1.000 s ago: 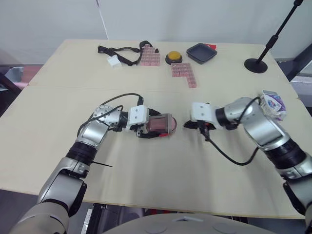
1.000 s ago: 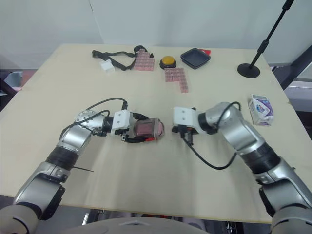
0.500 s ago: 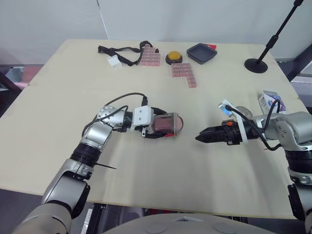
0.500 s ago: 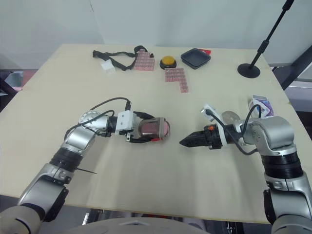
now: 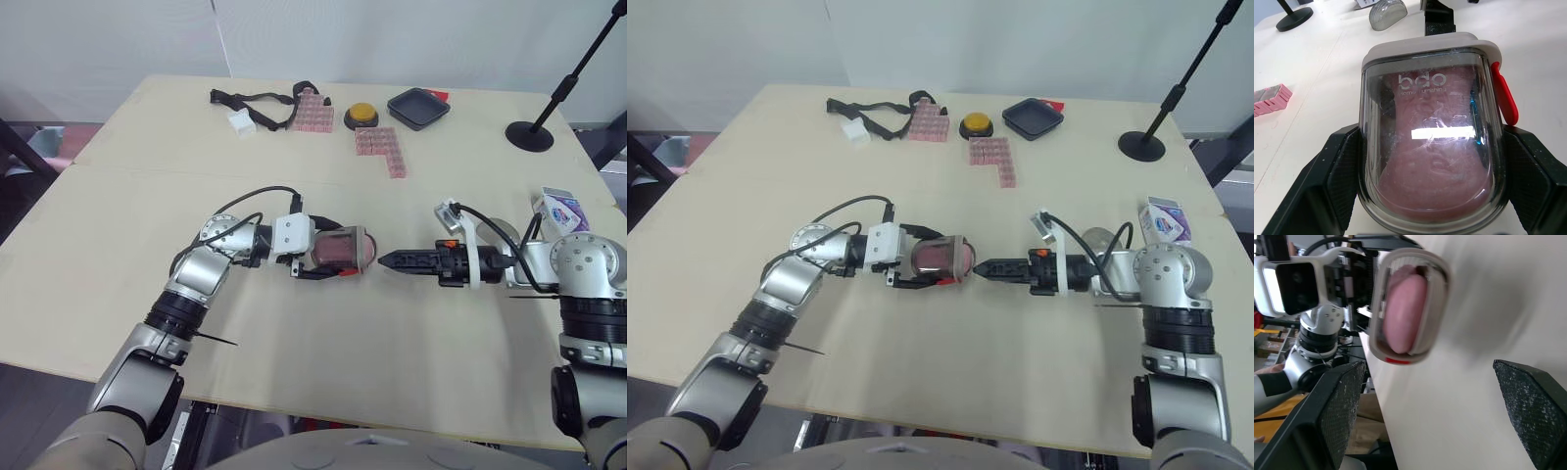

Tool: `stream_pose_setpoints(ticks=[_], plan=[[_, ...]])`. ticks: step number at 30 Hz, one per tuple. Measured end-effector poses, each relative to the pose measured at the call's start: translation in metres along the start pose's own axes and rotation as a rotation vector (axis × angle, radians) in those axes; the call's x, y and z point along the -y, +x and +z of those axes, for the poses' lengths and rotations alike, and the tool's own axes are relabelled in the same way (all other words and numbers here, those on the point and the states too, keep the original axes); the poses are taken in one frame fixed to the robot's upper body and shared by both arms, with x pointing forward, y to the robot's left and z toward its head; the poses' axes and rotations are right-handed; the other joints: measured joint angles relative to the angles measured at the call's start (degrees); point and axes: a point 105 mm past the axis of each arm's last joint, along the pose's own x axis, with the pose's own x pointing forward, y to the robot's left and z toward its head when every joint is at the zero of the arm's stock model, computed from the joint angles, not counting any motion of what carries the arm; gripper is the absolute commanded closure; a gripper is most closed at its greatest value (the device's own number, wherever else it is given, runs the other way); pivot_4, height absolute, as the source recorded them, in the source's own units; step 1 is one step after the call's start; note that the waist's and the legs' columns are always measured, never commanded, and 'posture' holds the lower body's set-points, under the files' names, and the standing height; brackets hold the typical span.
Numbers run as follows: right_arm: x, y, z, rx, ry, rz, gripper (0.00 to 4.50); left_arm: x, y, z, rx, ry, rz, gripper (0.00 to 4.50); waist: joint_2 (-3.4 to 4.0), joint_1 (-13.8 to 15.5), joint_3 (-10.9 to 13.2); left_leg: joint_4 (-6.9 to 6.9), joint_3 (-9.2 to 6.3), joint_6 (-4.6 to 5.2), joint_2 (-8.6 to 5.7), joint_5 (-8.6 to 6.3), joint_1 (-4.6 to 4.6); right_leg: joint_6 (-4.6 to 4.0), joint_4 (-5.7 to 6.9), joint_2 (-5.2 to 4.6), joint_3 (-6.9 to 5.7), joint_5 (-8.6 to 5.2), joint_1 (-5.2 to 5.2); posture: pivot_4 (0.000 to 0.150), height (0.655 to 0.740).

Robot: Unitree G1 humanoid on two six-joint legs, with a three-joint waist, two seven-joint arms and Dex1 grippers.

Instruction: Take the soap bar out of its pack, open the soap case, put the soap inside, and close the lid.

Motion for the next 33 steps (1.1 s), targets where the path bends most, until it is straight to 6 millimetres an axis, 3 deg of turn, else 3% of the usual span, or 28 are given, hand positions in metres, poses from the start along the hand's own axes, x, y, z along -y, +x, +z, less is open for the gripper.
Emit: stream_pose_setpoints(ticks=[5,16,33], plan=[[-0.012,0.016,0.003,0.002,-0.015,0.042,0.01,0.000,0.003,0.002,0.014,0.000,0.002,1.01,0.01,-0.11,0.00,-0.01,-0.01,-0.01,0.00,0.01,0.00,0.00,-0.11,0.00,0.00,0.00,-0.01,0.150,0.7400],[-0.016,0.032,0.010,0.018,0.018,0.054,0.01,0.003,0.008,0.007,0.024,0.027,-0.015,1.01,0.01,-0.26,0.01,-0.06,-0.01,-0.07,-0.01,0.03,0.00,0.00,-0.11,0.00,-0.02,0.00,-0.01,0.150,0.7400],[-0.016,0.039,0.006,-0.002,0.033,0.038,0.01,0.002,0.011,0.007,0.019,0.051,-0.006,1.01,0.01,-0.24,0.01,-0.13,-0.01,-0.13,-0.03,0.03,-0.01,0.01,-0.15,0.00,-0.04,0.00,-0.01,0.150,0.7400]])
